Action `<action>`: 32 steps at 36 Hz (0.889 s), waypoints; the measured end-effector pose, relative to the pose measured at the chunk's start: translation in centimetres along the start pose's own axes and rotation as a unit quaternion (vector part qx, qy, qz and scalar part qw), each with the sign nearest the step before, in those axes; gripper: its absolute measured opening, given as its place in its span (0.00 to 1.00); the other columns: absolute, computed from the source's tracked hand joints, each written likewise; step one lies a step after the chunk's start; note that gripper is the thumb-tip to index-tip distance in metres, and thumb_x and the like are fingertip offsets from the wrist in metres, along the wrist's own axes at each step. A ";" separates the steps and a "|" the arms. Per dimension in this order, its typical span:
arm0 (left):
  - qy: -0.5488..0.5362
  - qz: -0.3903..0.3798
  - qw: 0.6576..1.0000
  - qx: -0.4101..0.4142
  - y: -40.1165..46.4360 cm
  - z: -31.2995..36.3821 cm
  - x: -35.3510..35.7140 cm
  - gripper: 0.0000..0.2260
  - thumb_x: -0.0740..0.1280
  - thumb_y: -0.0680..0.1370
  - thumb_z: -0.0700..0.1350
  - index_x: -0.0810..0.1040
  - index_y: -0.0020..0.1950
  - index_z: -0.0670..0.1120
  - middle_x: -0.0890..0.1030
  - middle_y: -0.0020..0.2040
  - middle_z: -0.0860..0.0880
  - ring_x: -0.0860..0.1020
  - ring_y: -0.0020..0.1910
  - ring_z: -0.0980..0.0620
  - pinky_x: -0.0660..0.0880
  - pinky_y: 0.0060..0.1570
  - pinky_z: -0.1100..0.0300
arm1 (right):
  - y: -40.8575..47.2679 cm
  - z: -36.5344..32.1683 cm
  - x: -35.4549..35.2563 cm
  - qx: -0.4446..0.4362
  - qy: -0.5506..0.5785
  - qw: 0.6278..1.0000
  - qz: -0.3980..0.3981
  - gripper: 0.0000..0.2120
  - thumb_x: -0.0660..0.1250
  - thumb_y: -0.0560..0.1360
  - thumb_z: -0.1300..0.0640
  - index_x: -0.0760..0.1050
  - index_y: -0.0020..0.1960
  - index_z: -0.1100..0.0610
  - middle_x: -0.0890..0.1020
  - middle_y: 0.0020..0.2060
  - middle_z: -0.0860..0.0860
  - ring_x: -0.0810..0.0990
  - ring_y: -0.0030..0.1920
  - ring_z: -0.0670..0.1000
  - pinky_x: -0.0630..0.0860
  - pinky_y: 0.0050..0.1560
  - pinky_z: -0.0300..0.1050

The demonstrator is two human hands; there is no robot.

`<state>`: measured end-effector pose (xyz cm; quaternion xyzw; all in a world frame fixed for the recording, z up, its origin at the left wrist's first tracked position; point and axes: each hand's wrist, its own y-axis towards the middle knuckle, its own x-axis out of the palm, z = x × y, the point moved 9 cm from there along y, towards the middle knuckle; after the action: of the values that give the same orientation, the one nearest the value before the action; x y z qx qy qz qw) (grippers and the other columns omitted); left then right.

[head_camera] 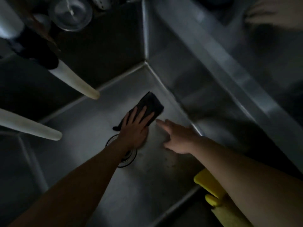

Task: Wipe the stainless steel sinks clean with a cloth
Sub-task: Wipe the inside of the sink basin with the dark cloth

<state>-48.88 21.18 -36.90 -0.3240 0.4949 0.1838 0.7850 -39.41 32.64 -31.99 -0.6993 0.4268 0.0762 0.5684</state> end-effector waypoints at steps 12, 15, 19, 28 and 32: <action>-0.015 -0.001 0.994 -0.109 0.6 0.2 -1.1 0.26 0.47 0.84 0.54 0.41 0.80 0.61 0.43 0.82 0.51 0.43 0.80 0.45 0.44 0.77 0.46 | -11.6 -6.3 -12.2 -0.257 -0.310 0.889 0.218 0.24 0.61 0.77 0.46 0.70 0.72 0.49 0.66 0.76 0.53 0.63 0.76 0.56 0.54 0.74 0.57; -0.092 -0.004 0.975 -0.200 4.9 -1.6 -2.6 0.26 0.46 0.83 0.56 0.40 0.79 0.62 0.38 0.81 0.52 0.39 0.80 0.44 0.41 0.77 0.45 | -12.0 -5.2 -15.2 -0.282 -0.390 0.843 0.240 0.22 0.66 0.73 0.48 0.77 0.66 0.53 0.74 0.70 0.56 0.70 0.72 0.58 0.62 0.73 0.61; -0.143 -0.032 0.961 -0.235 10.2 -3.4 -3.9 0.26 0.46 0.82 0.55 0.39 0.79 0.62 0.34 0.80 0.52 0.35 0.79 0.43 0.37 0.75 0.43 | -12.3 -3.4 -16.6 -0.323 -0.388 0.819 0.274 0.25 0.62 0.76 0.45 0.74 0.70 0.55 0.70 0.74 0.55 0.61 0.77 0.57 0.56 0.76 0.63; -0.115 0.034 0.968 -0.220 15.4 -4.4 -6.0 0.29 0.52 0.82 0.56 0.42 0.80 0.59 0.40 0.82 0.52 0.36 0.79 0.43 0.36 0.75 0.43 | -11.7 -3.1 -16.7 -0.321 -0.338 0.844 0.265 0.30 0.63 0.75 0.40 0.70 0.73 0.51 0.67 0.76 0.51 0.56 0.79 0.52 0.55 0.77 0.60; -0.144 0.093 0.959 -0.225 15.0 -4.0 -6.5 0.28 0.57 0.80 0.52 0.51 0.79 0.61 0.46 0.82 0.54 0.39 0.80 0.46 0.36 0.75 0.44 | -11.6 -3.1 -16.7 -0.316 -0.335 0.851 0.254 0.31 0.62 0.74 0.41 0.70 0.73 0.53 0.67 0.76 0.52 0.56 0.79 0.52 0.54 0.77 0.60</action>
<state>-63.53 29.43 -37.19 -0.4147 0.3508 0.4071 0.7344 -43.08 38.34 -12.62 -0.6408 0.3262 0.5778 0.3861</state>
